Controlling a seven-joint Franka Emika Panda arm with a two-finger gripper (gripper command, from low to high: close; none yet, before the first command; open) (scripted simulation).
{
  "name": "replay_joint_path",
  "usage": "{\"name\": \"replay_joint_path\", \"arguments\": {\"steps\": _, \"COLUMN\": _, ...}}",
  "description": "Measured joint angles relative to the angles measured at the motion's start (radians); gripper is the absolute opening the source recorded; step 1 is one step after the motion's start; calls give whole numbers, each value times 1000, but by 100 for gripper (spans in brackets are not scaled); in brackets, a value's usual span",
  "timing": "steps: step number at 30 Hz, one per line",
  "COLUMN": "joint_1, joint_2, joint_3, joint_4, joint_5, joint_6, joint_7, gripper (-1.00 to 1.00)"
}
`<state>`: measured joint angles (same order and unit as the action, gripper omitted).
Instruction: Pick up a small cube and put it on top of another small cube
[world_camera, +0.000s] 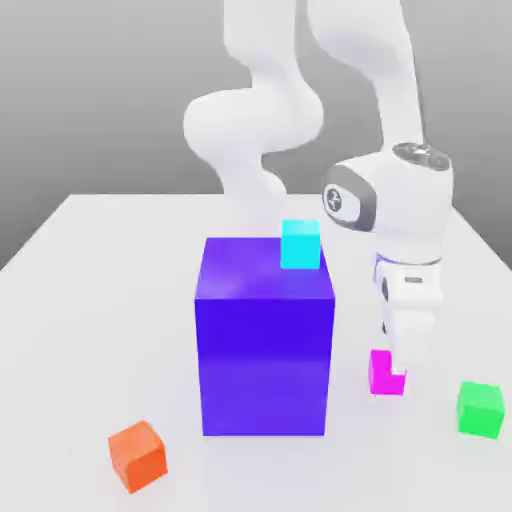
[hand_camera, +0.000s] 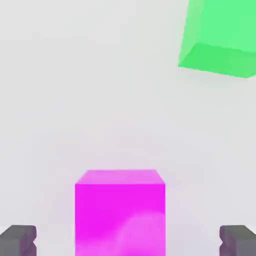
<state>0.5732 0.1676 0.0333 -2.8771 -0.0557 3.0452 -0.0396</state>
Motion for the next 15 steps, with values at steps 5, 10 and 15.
{"name": "replay_joint_path", "arguments": {"steps": 5, "joint_1": 24, "joint_2": 95, "joint_3": -27, "joint_4": 17, "joint_5": -12, "joint_6": 77, "joint_7": 10, "gripper": -100}}
{"name": "replay_joint_path", "arguments": {"steps": 10, "joint_1": 24, "joint_2": 93, "joint_3": -27, "joint_4": 17, "joint_5": -15, "joint_6": 74, "joint_7": 12, "gripper": -100}}
{"name": "replay_joint_path", "arguments": {"steps": 15, "joint_1": -7, "joint_2": -65, "joint_3": 14, "joint_4": -13, "joint_5": 21, "joint_6": -55, "joint_7": -16, "gripper": -100}}
